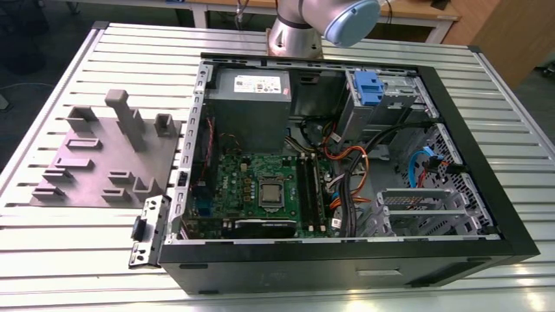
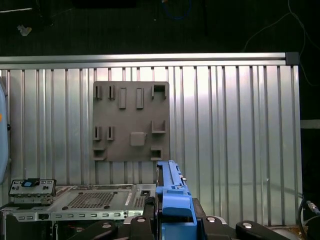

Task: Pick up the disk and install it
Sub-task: 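Pick up the disk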

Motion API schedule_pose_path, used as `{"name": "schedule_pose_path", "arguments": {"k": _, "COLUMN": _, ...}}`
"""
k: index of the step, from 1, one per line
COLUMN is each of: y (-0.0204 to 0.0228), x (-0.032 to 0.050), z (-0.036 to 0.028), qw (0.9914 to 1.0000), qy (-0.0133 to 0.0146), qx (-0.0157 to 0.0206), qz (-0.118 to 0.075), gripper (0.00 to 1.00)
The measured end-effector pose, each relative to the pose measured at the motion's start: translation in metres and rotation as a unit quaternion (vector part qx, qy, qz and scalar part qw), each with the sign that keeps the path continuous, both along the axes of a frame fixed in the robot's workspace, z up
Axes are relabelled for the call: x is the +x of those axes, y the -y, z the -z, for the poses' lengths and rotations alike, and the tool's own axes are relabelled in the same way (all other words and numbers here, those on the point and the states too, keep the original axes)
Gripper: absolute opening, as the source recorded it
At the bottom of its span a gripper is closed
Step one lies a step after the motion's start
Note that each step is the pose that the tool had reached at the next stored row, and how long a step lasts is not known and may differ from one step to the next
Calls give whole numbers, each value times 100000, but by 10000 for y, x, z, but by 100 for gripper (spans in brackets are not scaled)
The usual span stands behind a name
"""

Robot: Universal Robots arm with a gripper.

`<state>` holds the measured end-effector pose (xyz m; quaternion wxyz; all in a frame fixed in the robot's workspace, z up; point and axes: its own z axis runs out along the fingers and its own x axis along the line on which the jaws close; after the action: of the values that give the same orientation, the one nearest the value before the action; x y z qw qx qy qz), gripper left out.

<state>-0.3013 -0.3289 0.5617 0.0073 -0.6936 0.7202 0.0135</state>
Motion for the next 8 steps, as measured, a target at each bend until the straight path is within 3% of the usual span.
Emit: {"name": "schedule_pose_path", "arguments": {"k": 8, "y": 1, "x": 0, "z": 0, "qw": 100000, "qy": -5, "qx": 0, "qz": -3, "gripper": 36}}
